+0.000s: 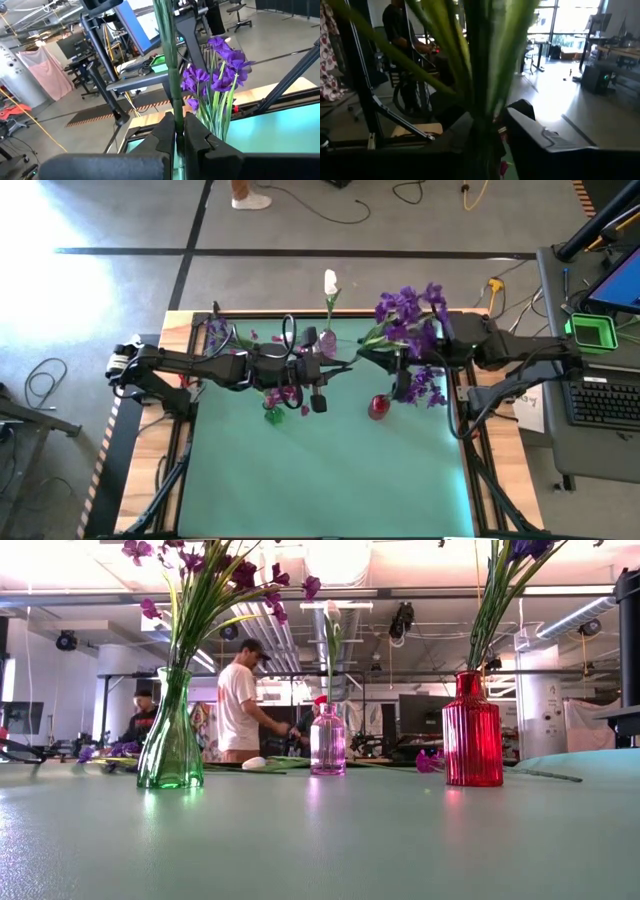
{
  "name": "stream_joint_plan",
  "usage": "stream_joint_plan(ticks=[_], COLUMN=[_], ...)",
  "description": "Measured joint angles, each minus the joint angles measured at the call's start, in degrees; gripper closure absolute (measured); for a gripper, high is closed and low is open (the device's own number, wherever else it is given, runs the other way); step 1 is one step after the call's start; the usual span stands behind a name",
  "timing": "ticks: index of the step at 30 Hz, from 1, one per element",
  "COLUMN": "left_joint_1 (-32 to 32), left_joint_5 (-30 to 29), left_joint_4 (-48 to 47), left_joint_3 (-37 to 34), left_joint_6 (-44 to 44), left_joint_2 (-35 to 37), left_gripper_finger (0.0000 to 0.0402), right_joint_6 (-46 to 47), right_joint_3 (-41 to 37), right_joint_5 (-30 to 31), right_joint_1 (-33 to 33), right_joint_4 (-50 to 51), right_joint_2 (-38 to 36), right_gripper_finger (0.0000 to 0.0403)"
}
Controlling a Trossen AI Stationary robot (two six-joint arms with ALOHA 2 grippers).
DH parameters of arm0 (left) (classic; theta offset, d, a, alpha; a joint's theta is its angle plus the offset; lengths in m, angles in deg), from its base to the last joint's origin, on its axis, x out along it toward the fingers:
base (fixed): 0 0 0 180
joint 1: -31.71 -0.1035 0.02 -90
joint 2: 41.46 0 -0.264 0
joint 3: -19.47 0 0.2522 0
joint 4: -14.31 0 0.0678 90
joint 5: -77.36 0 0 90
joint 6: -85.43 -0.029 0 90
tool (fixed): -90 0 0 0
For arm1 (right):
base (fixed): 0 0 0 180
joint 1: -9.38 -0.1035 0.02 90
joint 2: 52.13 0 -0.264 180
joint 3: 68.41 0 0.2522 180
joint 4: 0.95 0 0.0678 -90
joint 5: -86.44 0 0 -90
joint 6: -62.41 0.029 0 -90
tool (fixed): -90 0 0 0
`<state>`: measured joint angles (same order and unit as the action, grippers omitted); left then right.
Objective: Sort flowers into vase by color
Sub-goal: Put the bottom violet flowers into the red flower vase
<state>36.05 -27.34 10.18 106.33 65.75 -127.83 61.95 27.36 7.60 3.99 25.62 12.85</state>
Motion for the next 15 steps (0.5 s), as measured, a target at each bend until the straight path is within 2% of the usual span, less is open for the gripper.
stream_joint_plan(ticks=[6,10,15], left_joint_1=[0.0,0.3,0.8], left_joint_5=[-0.2,0.2,0.5], left_joint_4=[0.0,0.4,0.6], left_joint_3=[0.0,0.0,0.0], left_joint_6=[1.4,1.3,0.8], left_joint_2=[0.0,0.0,0.0], left_gripper_finger=[0.0400,0.0381,0.0328], right_joint_6=[2.8,4.0,4.6], right_joint_3=[2.2,3.4,5.0], right_joint_5=[0.0,0.9,1.1], right_joint_1=[0.0,0.0,0.1], right_joint_4=[4.8,7.1,10.2], right_joint_2=[0.1,0.2,0.2], right_gripper_finger=[0.0381,0.0385,0.0383])
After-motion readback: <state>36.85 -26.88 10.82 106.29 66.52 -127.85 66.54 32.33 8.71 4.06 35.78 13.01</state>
